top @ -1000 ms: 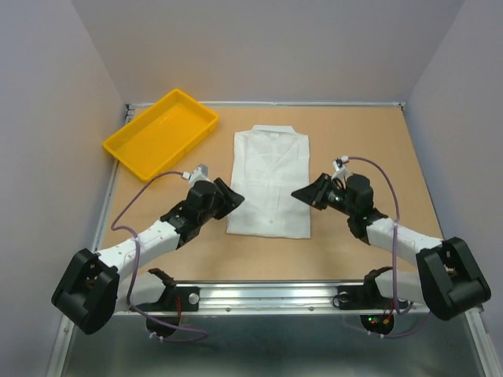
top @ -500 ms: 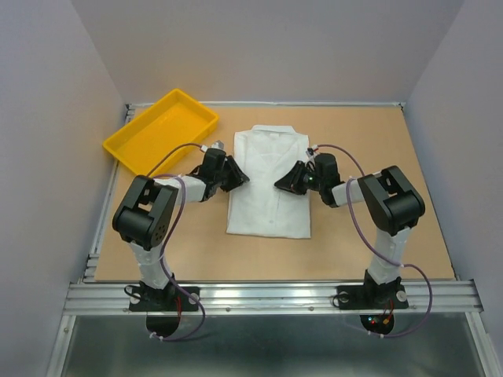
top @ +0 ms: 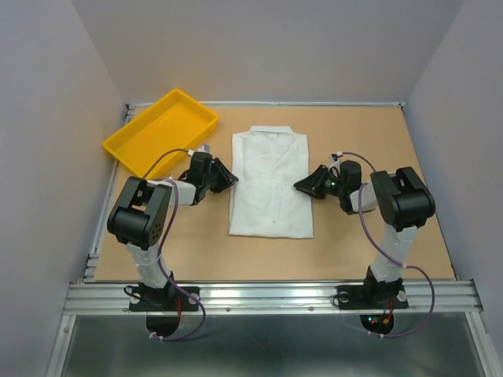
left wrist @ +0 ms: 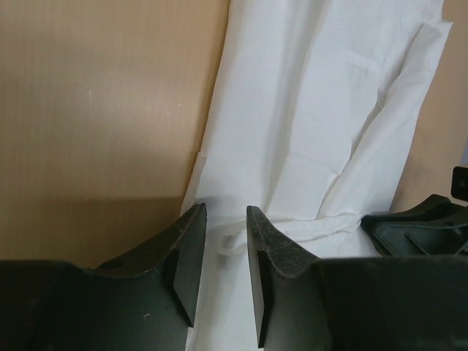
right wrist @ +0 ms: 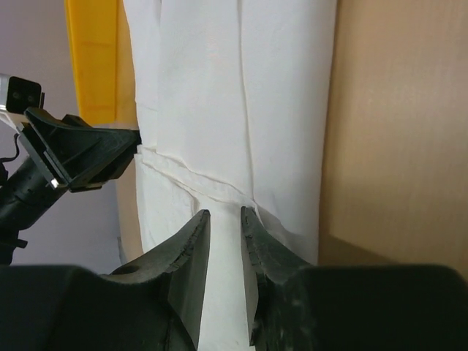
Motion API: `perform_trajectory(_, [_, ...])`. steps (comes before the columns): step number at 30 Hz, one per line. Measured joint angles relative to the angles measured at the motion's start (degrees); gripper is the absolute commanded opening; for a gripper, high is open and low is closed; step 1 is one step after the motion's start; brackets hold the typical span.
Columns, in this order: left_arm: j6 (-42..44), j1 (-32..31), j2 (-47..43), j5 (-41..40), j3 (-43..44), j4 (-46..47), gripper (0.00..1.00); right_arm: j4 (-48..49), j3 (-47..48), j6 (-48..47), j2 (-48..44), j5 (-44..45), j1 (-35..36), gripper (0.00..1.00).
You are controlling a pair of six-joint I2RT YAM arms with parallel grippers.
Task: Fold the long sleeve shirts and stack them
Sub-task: Fold the shirt
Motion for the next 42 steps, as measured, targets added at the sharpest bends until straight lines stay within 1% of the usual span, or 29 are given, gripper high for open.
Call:
perform_trajectory(4, [1.2, -0.2, -3.0, -0.2, -1.3, -2.3, 0.50, -0.5, -2.1, -0.9, -3.5, 0.0, -0.5, 0.32])
perform_trajectory(5, [1.7, -0.2, -4.0, -0.3, -1.5, -3.4, 0.55, -1.2, -2.4, -1.3, -4.8, 0.1, -0.5, 0.33])
perform_trajectory(6, [2.1, -0.2, -5.4, -0.6, -1.5, -4.5, 0.58, -2.4, -2.6, -1.8, -6.5, 0.3, -0.5, 0.33])
perform_trajectory(8, [3.5, -0.2, -8.7, -1.3, -1.5, -7.0, 0.64, -5.1, -2.5, -3.4, -9.7, 1.7, -0.5, 0.33])
perform_trajectory(9, [4.1, -0.3, -10.1, -1.6, -1.5, -8.0, 0.69, -7.6, -2.3, -4.8, -11.4, 2.5, -0.5, 0.33])
perform_trajectory(10, [5.0, -0.5, -12.9, -2.3, -1.5, -9.6, 0.72, -9.5, -2.1, -6.1, -13.2, 3.3, -0.5, 0.33])
perform_trajectory(11, [5.8, -0.6, -14.9, -2.7, -1.5, -10.6, 0.77, -14.9, -0.9, -8.7, -15.6, 5.4, -0.5, 0.33])
perform_trajectory(15, [8.5, -1.7, -18.9, -4.4, -1.4, -13.3, 0.79, -26.4, 3.0, -14.6, -19.1, 10.5, -0.2, 0.33])
perform_trajectory(19, [11.3, -4.8, -17.7, -6.2, -0.9, -17.2, 0.79, -34.1, 3.6, -18.5, -22.7, 14.4, 0.6, 0.33])
perform_trajectory(20, [11.8, -5.5, -16.9, -6.6, -0.5, -18.0, 0.79, -35.8, 3.6, -19.3, -23.4, 15.0, 1.1, 0.33])
perform_trajectory(23, [13.0, -7.3, -13.6, -7.9, 0.9, -20.1, 0.72, -39.1, 3.6, -20.9, -24.5, 15.4, 2.6, 0.33])
perform_trajectory(24, [13.5, -7.8, -12.3, -8.5, 1.5, -20.7, 0.67, -39.7, 3.6, -21.2, -24.5, 15.2, 2.8, 0.33])
perform_trajectory(27, [14.1, -8.1, -10.0, -9.8, 2.2, -21.8, 0.58, -41.1, 4.0, -21.6, -24.3, 14.5, 3.3, 0.32])
perform_trajectory(29, [14.5, -8.1, -8.4, -10.4, 2.9, -22.6, 0.53, -41.0, 4.7, -21.4, -23.5, 14.1, 3.3, 0.31])
perform_trajectory(30, [14.7, -8.1, -7.5, -10.7, 3.3, -22.8, 0.48, -40.4, 4.9, -21.1, -22.8, 13.9, 3.3, 0.31])
perform_trajectory(32, [14.7, -8.1, -6.5, -11.6, 4.2, -22.8, 0.44, -38.6, 4.9, -20.5, -20.7, 13.6, 3.3, 0.28])
perform_trajectory(34, [14.7, -8.1, -5.6, -12.3, 4.6, -22.6, 0.35, -37.1, 4.9, -19.7, -18.4, 13.4, 3.3, 0.27])
perform_trajectory(38, [14.6, -8.1, -4.6, -13.6, 5.4, -22.8, 0.31, -35.8, 4.8, -19.1, -14.8, 13.7, 3.3, 0.26])
perform_trajectory(42, [14.4, -8.1, -4.1, -14.4, 6.1, -23.2, 0.32, -35.2, 4.0, -19.7, -15.3, 14.9, 3.3, 0.26])
